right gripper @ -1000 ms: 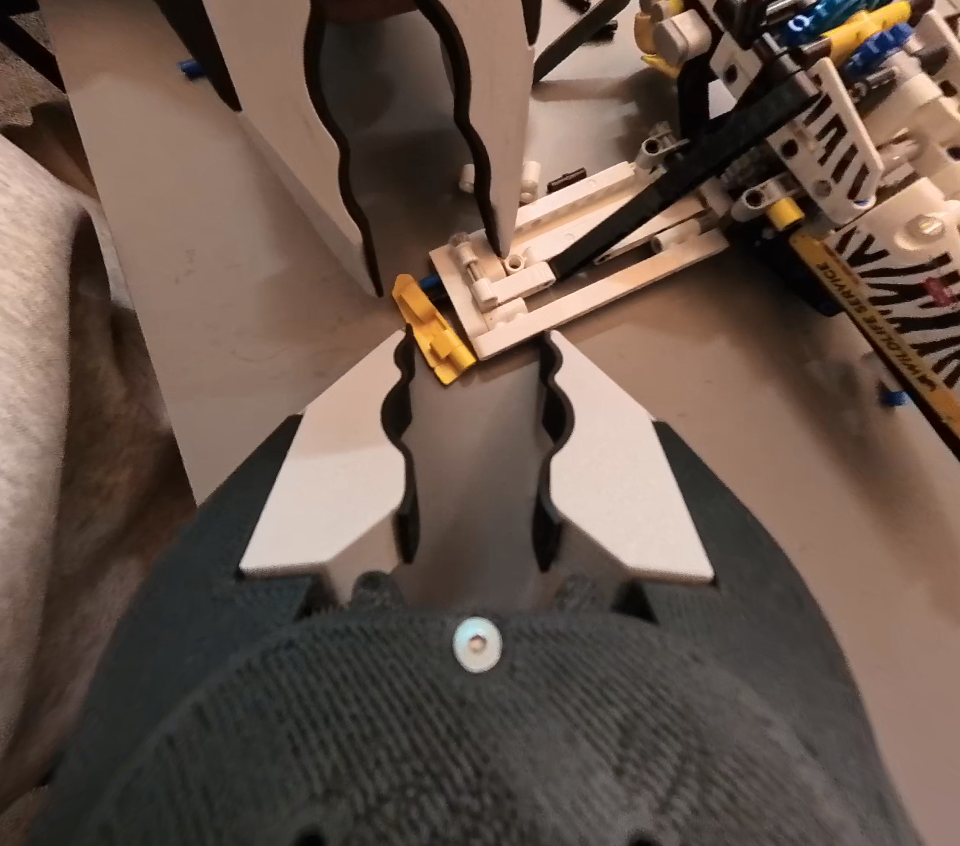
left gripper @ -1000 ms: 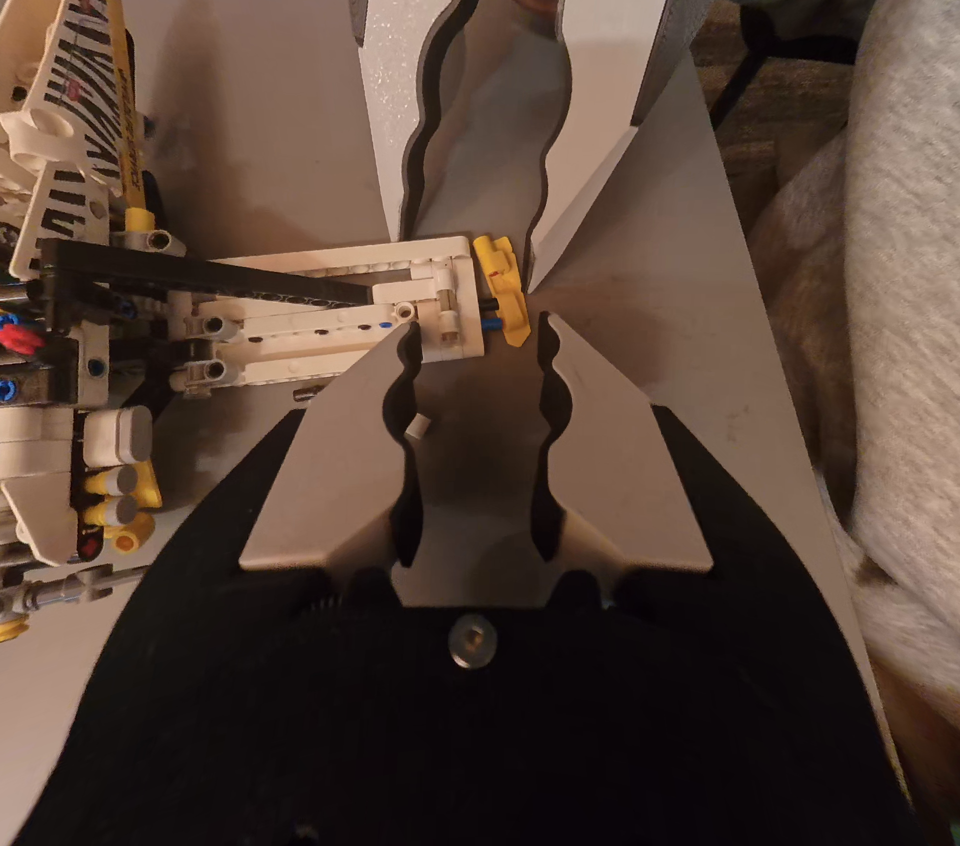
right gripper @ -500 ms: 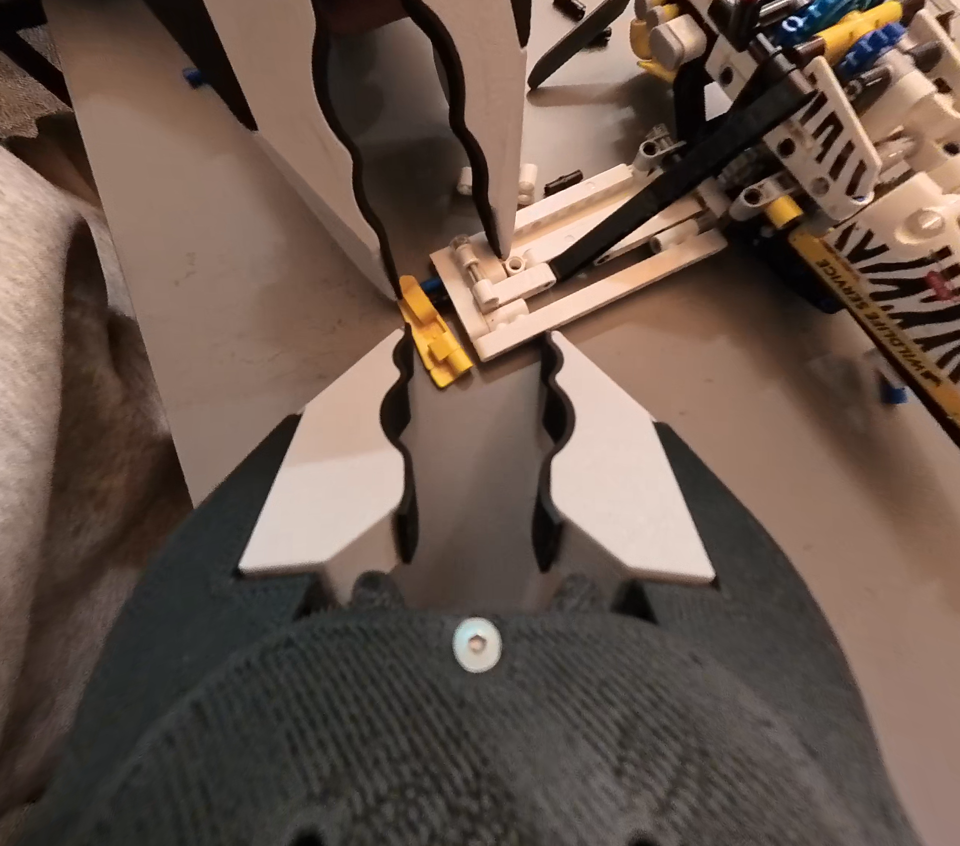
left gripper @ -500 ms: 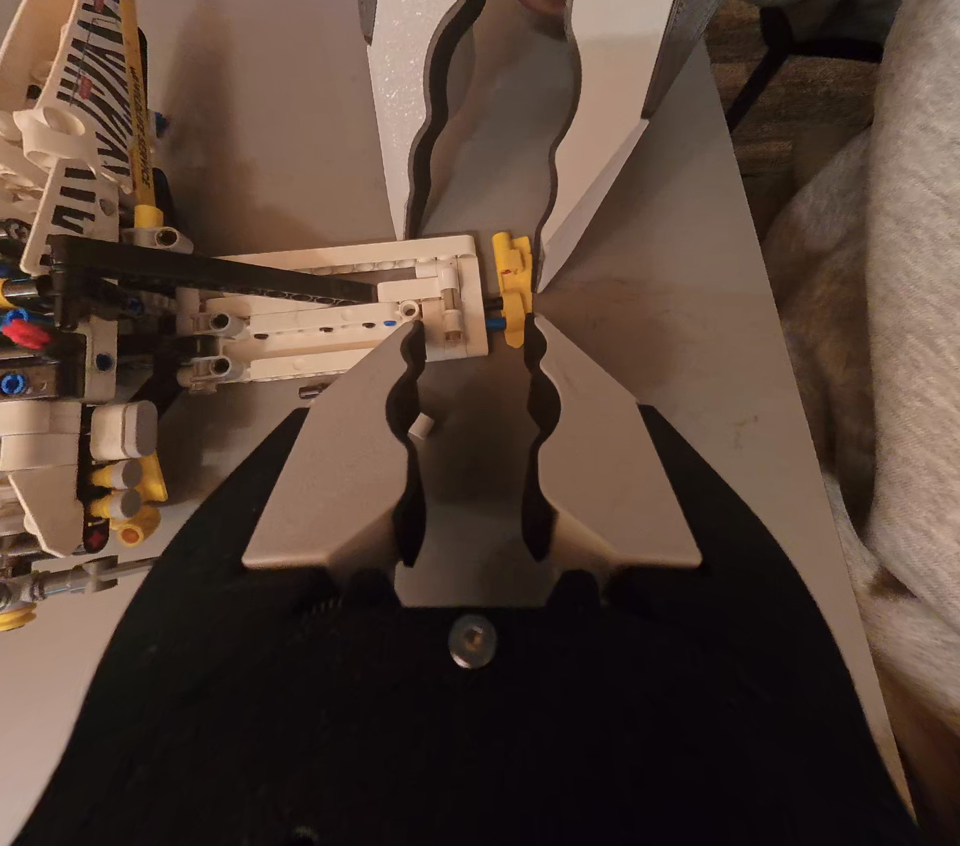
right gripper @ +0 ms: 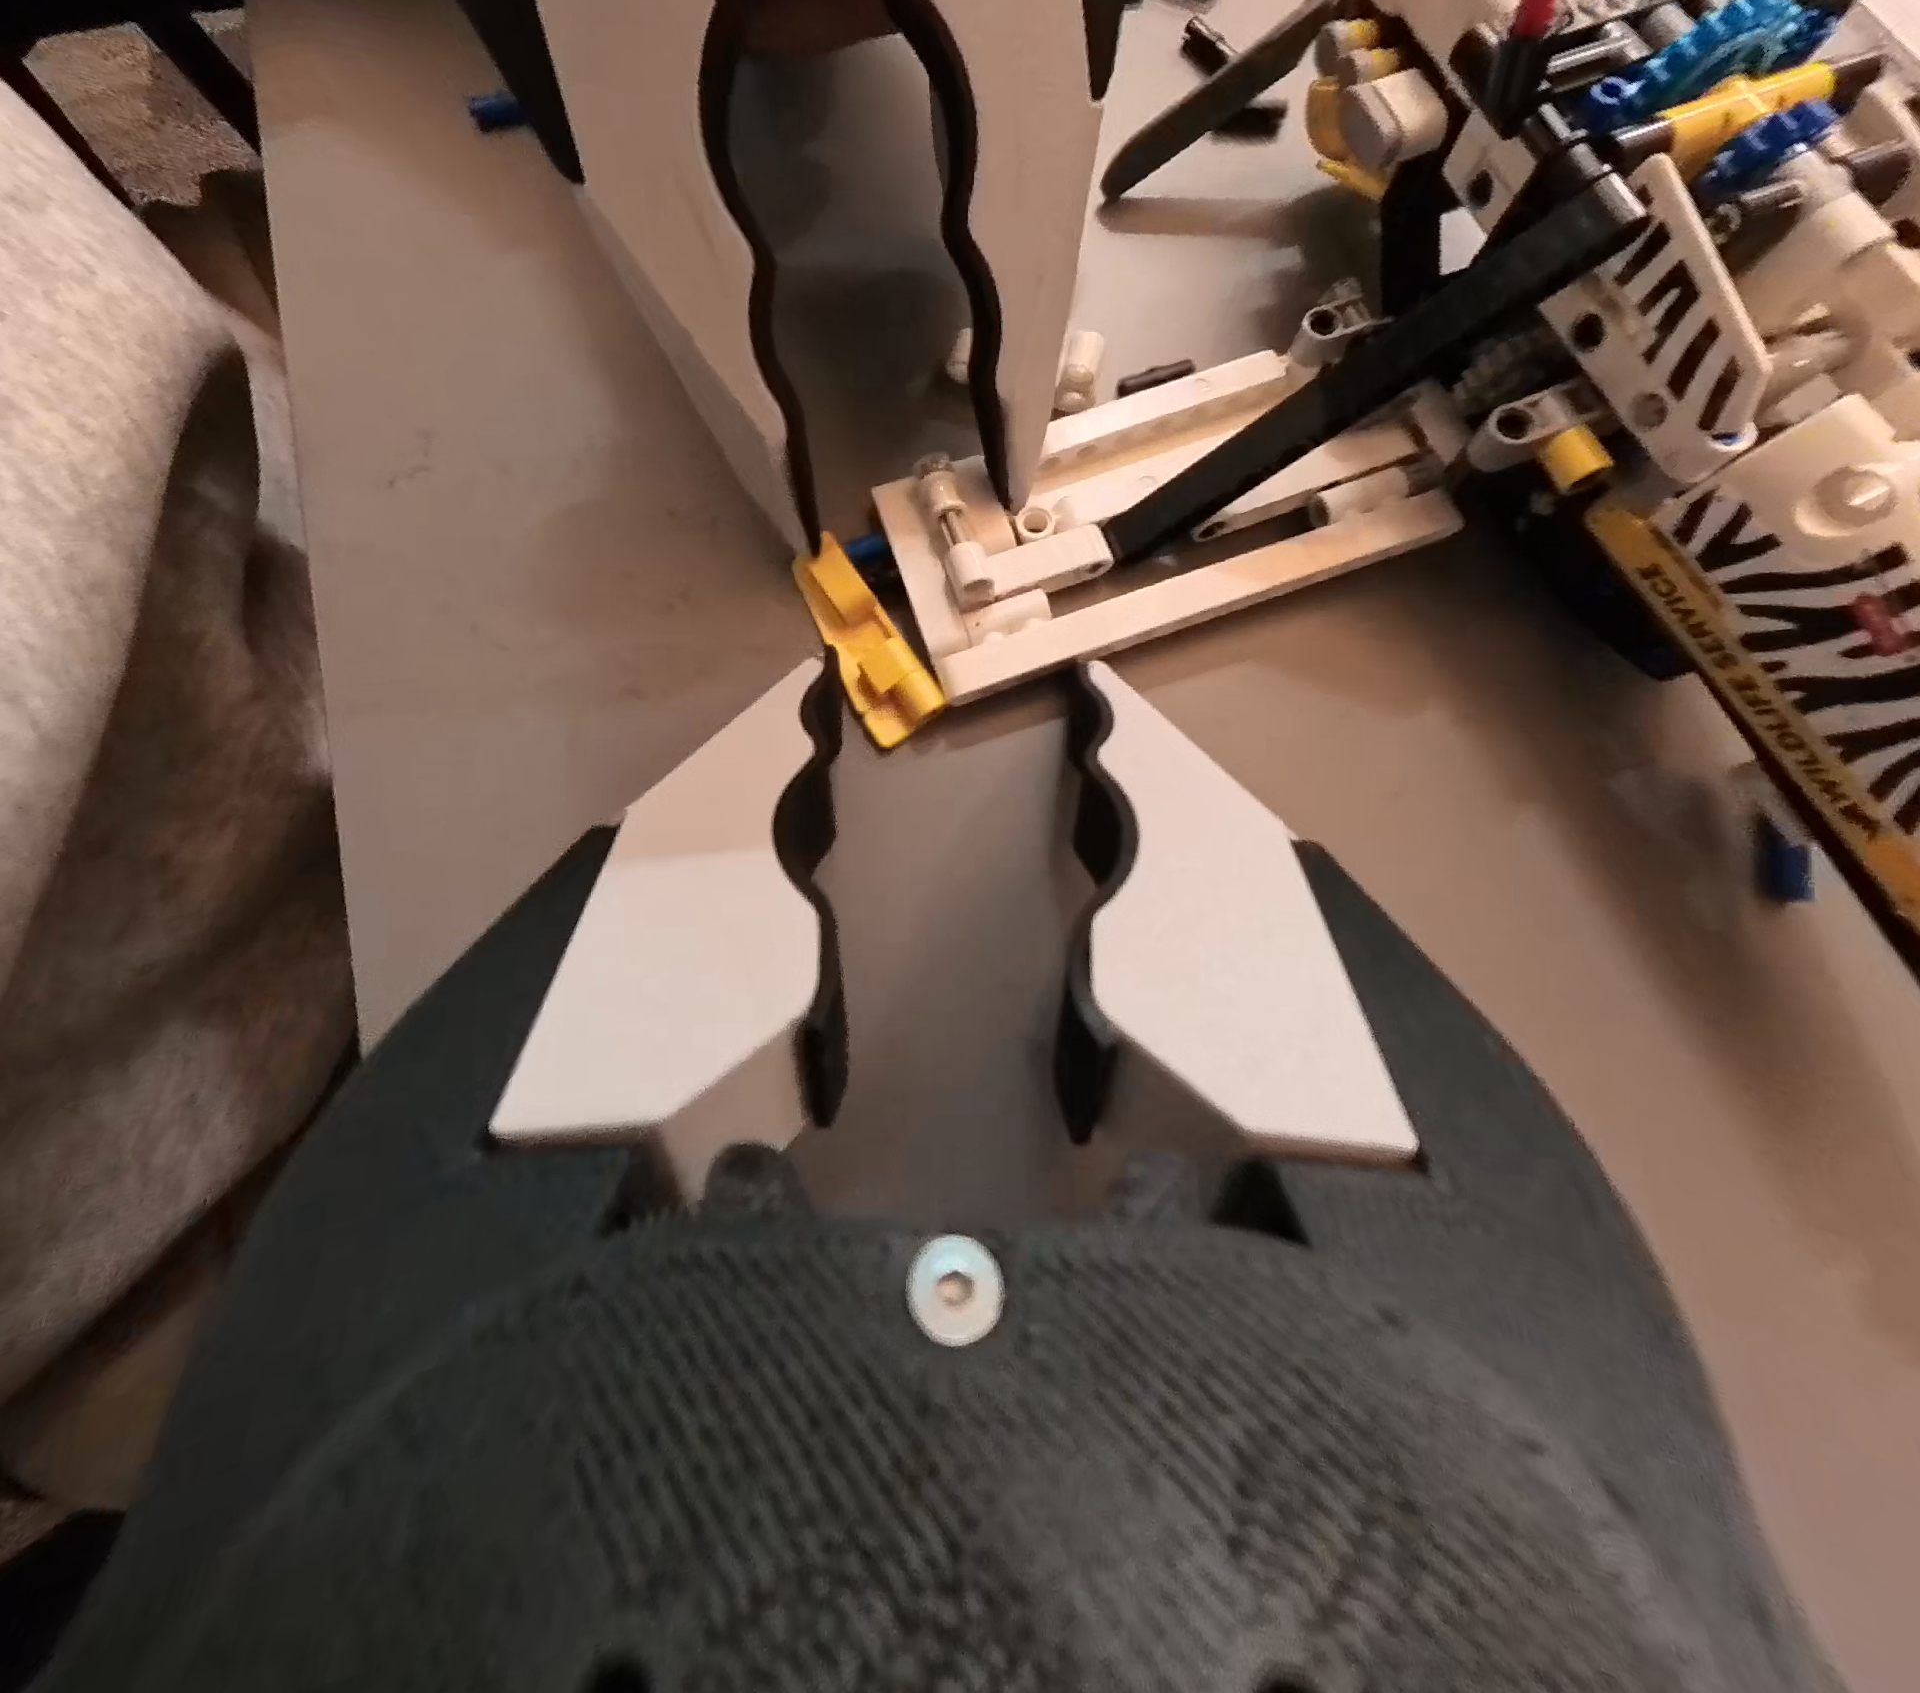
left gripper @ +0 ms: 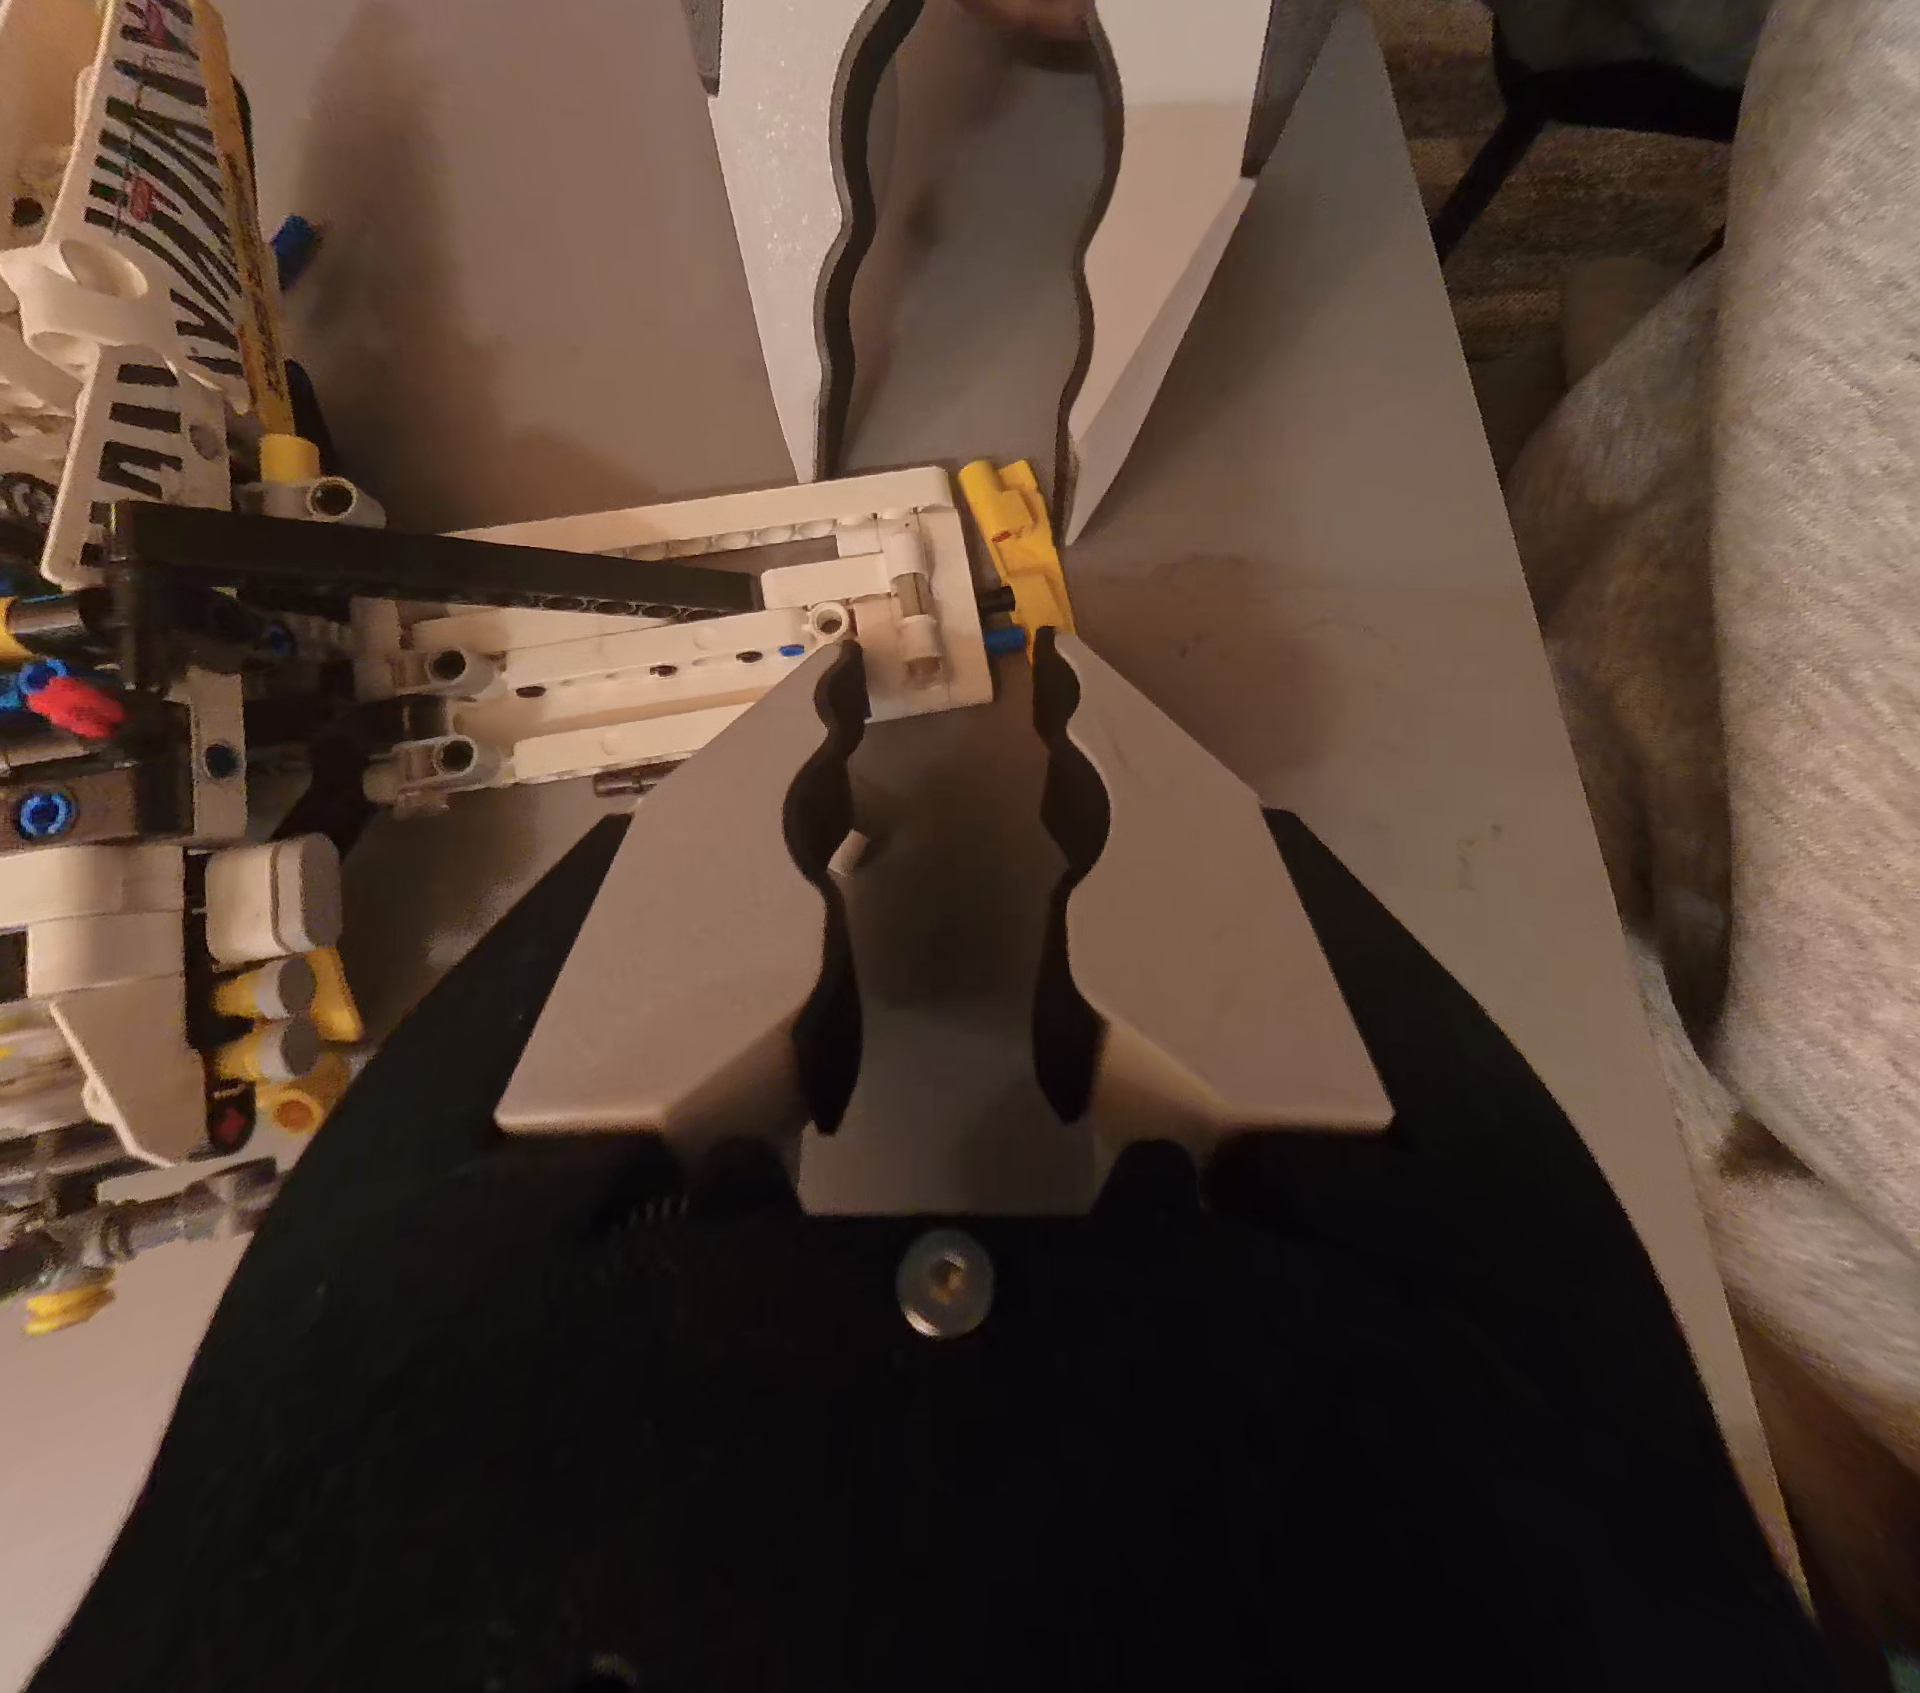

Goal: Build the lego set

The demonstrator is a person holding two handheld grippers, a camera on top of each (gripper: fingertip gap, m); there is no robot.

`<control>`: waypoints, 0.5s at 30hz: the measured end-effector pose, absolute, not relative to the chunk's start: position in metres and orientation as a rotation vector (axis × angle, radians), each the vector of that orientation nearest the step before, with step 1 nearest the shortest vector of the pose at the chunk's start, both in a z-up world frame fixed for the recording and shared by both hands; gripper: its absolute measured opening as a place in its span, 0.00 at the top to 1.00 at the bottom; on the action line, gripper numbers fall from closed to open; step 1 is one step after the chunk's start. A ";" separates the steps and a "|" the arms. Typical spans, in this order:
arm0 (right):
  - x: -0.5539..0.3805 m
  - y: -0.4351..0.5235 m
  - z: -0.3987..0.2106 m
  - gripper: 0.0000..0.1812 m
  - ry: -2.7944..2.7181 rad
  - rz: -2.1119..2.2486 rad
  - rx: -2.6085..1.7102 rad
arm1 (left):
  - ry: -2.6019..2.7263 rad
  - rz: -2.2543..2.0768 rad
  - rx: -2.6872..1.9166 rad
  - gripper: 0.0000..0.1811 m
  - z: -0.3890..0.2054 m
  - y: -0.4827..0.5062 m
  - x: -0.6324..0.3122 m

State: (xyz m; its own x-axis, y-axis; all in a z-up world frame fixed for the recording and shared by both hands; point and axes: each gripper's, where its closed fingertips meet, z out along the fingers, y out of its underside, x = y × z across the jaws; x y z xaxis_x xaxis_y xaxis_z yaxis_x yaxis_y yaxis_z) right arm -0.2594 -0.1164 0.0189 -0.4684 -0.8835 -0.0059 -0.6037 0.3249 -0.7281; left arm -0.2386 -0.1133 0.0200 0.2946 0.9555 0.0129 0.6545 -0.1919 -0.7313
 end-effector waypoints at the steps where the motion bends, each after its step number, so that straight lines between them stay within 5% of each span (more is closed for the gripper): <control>1: -0.259 -0.116 0.019 0.77 2.186 -0.941 -1.321 | -1.434 0.609 -1.931 0.83 0.020 -0.113 -0.239; 15: -0.258 -0.117 0.018 0.76 2.226 -0.923 -1.304 | -1.439 0.595 -1.911 0.73 0.021 -0.107 -0.237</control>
State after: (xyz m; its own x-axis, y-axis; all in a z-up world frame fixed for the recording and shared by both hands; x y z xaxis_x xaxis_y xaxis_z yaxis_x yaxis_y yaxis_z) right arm -0.2575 -0.1168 0.0183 -0.4856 -0.8741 -0.0101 -0.6108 0.3475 -0.7115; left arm -0.2373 -0.1070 0.0213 0.2901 0.9564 0.0326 0.6544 -0.1734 -0.7360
